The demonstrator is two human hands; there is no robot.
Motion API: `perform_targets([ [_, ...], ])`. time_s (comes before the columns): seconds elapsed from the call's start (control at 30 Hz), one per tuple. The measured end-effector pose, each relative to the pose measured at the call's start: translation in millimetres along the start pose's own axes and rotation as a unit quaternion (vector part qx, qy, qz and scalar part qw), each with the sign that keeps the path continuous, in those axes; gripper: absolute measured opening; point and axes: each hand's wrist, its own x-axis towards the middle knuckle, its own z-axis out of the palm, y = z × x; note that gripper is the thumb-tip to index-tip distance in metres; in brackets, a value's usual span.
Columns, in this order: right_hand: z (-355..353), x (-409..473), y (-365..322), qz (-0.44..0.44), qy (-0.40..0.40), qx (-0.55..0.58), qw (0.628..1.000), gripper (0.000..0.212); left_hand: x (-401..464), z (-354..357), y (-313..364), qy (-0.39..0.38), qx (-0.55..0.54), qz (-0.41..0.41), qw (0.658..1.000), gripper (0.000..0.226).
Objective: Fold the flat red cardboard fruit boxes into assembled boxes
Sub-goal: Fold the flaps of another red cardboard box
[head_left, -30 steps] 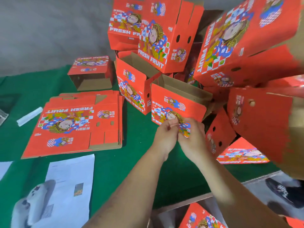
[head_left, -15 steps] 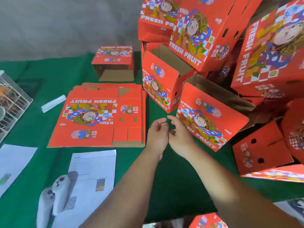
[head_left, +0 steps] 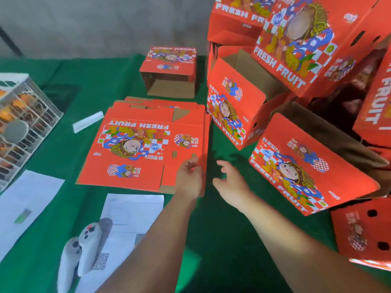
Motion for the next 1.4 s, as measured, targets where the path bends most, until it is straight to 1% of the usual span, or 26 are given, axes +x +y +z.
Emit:
perform_targets([
  [0.1,12,19,-4,0.023,-0.037,0.028,0.999,0.054,40,-48,-6,0.077,0.071,0.045,0.993,0.024],
  [0.13,18,26,-5,0.025,-0.049,0.038,0.998,0.048,55,-65,-11,0.084,0.14,0.052,0.985,0.029],
  [0.17,23,33,-6,0.031,-0.056,0.054,0.996,0.045,67,-80,-17,0.068,0.26,0.05,0.962,0.033],
  [0.23,33,45,-10,0.054,-0.06,0.088,0.993,0.051,76,-95,-30,-0.014,0.503,0.05,0.862,0.04],
  [0.27,38,52,-13,0.07,-0.062,0.102,0.99,0.056,76,-96,-37,-0.059,0.558,0.056,0.826,0.048],
  [0.3,42,57,-16,0.085,-0.07,0.109,0.988,0.063,74,-93,-43,-0.093,0.559,0.057,0.822,0.058],
  [0.37,50,63,-21,0.123,-0.089,0.116,0.981,0.083,66,-84,-57,-0.129,0.534,0.057,0.833,0.072],
  [0.43,53,66,-18,0.163,-0.048,0.072,0.983,0.099,57,-74,-68,-0.141,0.567,0.075,0.808,0.074],
  [0.47,52,68,-13,0.186,-0.019,0.042,0.982,0.101,53,-70,-72,-0.14,0.575,0.082,0.802,0.075],
  [0.5,50,71,-5,0.208,-0.012,0.038,0.977,0.096,49,-69,-75,-0.138,0.572,0.086,0.804,0.076],
  [0.6,44,67,14,0.275,-0.067,0.19,0.94,0.055,35,-78,-83,-0.141,0.566,0.121,0.803,0.081],
  [0.7,36,51,26,0.256,-0.047,0.273,0.926,0.016,18,-104,-83,-0.148,0.536,0.208,0.805,0.09],
  [0.73,31,46,28,0.236,-0.033,0.293,0.926,0.009,14,-116,-79,-0.136,0.521,0.245,0.806,0.09],
  [0.8,15,36,31,0.189,0.013,0.296,0.936,0.009,15,-142,-74,-0.047,0.526,0.299,0.795,0.092],
  [0.83,6,30,32,0.166,0.038,0.283,0.944,0.013,17,-154,-70,0.018,0.537,0.289,0.792,0.097],
  [0.87,-2,25,32,0.143,0.053,0.276,0.949,0.022,18,-165,-65,0.068,0.543,0.241,0.802,0.105],
  [0.9,-8,20,31,0.118,0.053,0.269,0.954,0.035,17,-172,-61,0.087,0.54,0.167,0.82,0.114],
  [0.93,-13,14,30,0.093,0.044,0.254,0.962,0.05,15,-176,-59,0.074,0.538,0.1,0.834,0.122],
  [1.0,-18,7,26,0.045,0.037,0.2,0.978,0.059,11,-180,-59,0.011,0.542,0.05,0.839,0.13],
  [1.03,-21,6,25,0.033,0.05,0.187,0.98,0.058,10,-182,-59,-0.012,0.533,0.039,0.845,0.133],
  [1.1,-30,1,25,0.029,0.08,0.191,0.978,0.051,7,-191,-56,-0.019,0.51,0.003,0.86,0.143],
  [1.17,-41,-4,26,0.005,0.085,0.181,0.98,0.038,1,-204,-53,-0.024,0.508,-0.025,0.861,0.148],
  [1.2,-46,-8,27,-0.01,0.084,0.175,0.981,0.034,-2,-210,-52,-0.045,0.486,-0.018,0.872,0.144],
  [1.27,-50,-13,29,-0.031,0.092,0.153,0.984,0.029,-10,-219,-52,-0.091,0.39,0.048,0.915,0.116],
  [1.3,-51,-16,27,-0.044,0.104,0.121,0.986,0.025,-15,-220,-52,-0.1,0.352,0.079,0.927,0.103],
  [1.4,-53,-23,17,-0.071,0.112,0.021,0.991,0.029,-25,-210,-50,-0.124,0.236,0.133,0.955,0.092],
])
